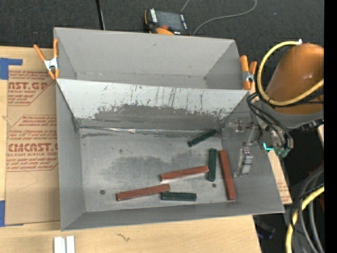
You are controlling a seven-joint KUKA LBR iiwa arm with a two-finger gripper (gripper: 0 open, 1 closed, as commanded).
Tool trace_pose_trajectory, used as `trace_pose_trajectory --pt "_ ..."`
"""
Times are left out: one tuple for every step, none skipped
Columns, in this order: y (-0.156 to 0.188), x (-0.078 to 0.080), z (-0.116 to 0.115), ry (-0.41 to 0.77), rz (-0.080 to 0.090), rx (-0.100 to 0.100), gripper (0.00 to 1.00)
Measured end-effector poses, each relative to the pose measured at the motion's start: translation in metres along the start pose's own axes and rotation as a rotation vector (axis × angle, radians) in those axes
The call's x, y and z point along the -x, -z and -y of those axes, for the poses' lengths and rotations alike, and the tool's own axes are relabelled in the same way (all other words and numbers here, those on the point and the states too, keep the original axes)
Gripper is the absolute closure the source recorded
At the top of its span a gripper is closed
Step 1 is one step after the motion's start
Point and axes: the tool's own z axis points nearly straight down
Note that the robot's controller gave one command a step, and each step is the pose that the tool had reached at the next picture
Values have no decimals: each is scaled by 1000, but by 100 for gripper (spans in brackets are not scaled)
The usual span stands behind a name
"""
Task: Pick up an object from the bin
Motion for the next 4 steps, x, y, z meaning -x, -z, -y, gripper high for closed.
trace_pose_trajectory --pt "-124 10 -7 105 0 1 0" --pt "-162 22 -41 195 4 1 0" --pt "-160 23 -39 194 7 -1 100" --pt "-4 47 11 338 17 -6 100"
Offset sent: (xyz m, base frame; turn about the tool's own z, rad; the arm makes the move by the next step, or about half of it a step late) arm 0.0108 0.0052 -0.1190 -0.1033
